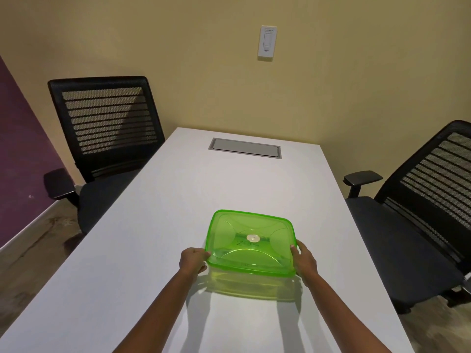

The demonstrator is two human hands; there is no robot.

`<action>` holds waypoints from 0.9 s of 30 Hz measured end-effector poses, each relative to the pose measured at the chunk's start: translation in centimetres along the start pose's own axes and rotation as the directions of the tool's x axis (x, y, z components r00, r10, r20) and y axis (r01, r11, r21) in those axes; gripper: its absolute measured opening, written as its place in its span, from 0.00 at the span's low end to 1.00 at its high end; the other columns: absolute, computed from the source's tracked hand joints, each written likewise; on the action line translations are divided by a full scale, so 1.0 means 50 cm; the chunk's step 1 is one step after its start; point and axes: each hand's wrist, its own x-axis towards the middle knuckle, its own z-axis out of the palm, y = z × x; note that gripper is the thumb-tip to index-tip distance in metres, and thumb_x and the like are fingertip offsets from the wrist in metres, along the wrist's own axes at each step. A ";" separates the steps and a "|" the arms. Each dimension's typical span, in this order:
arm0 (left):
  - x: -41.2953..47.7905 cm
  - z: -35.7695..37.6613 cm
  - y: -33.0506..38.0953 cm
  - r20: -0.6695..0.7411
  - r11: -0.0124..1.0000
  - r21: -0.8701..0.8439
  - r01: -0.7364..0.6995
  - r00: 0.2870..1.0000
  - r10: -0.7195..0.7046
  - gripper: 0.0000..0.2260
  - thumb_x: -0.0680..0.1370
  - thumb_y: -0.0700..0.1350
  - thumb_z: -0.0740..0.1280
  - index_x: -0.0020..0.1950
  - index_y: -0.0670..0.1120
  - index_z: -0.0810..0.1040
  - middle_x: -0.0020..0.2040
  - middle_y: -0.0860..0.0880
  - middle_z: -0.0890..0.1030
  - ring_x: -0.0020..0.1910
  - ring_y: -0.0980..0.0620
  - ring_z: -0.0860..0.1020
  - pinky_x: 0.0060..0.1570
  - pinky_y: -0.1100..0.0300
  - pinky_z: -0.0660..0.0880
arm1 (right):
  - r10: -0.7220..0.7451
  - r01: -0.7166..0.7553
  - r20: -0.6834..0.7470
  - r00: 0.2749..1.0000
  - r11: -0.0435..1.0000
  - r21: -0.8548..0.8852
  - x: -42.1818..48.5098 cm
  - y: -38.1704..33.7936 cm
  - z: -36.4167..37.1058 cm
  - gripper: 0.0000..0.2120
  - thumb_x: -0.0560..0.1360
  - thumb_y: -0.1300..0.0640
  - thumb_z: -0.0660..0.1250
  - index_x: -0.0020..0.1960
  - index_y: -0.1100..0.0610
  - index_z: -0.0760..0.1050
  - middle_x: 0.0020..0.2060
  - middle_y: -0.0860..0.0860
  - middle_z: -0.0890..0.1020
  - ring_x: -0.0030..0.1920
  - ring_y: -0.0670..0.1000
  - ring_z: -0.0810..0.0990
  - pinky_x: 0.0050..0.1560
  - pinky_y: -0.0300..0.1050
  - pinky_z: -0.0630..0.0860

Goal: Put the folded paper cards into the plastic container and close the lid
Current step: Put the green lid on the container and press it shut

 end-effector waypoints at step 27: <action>0.032 0.027 0.026 0.018 0.991 0.135 -0.005 1.000 0.003 0.06 0.76 0.42 0.68 0.42 0.40 0.76 0.47 0.41 0.75 0.47 0.44 0.73 0.30 0.60 0.69 | 0.092 -0.092 0.040 0.995 0.996 0.006 0.054 0.002 -0.015 0.19 0.80 0.49 0.57 0.32 0.54 0.61 0.43 0.59 0.73 0.45 0.55 0.72 0.42 0.48 0.72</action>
